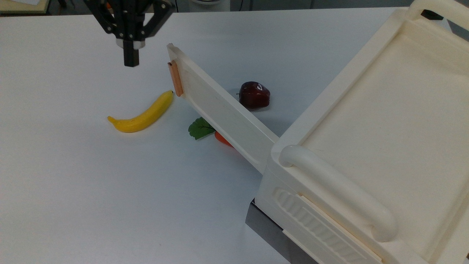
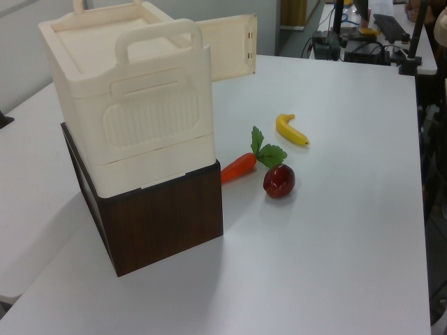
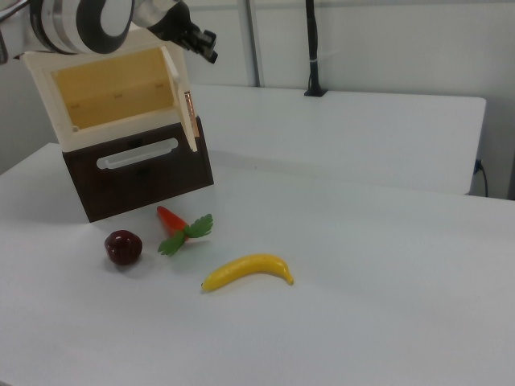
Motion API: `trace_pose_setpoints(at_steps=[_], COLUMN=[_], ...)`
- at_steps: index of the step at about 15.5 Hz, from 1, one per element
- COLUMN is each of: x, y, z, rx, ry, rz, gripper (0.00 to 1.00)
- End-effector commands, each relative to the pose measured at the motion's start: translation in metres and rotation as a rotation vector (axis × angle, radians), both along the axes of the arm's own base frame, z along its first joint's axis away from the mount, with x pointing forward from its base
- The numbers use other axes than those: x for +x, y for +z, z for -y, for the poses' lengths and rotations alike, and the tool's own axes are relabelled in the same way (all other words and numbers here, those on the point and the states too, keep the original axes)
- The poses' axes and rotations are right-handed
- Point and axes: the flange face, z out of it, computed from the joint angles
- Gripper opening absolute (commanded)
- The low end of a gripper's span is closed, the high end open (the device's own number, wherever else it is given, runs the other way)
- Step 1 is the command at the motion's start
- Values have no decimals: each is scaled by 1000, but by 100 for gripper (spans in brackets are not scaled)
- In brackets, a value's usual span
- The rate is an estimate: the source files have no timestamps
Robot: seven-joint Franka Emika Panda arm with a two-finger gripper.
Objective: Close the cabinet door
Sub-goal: 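Push the door edge with the gripper, swinging it shut against the cabinet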
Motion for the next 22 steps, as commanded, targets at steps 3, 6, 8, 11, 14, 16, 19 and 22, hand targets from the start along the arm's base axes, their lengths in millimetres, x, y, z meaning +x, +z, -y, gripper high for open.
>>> trace_pose_setpoints(at_steps=[3,6,8,11,14,16,19,22], x=[2,-1,-6,-13,-23,-29,-40,-48], y=[-11,-21,-30,-32,-31,-32,-33,-34], z=[-48,-74,-96,-127,-164,-189,-225,-248], rx=[59,61,57,80,118,137,151,181], ry=[24,59,91,103,117,142,198,236], rz=[-14,-40,-85,-118,-124,-129,-138,-143], gripper=[0,0,0,0,0,0,0,0])
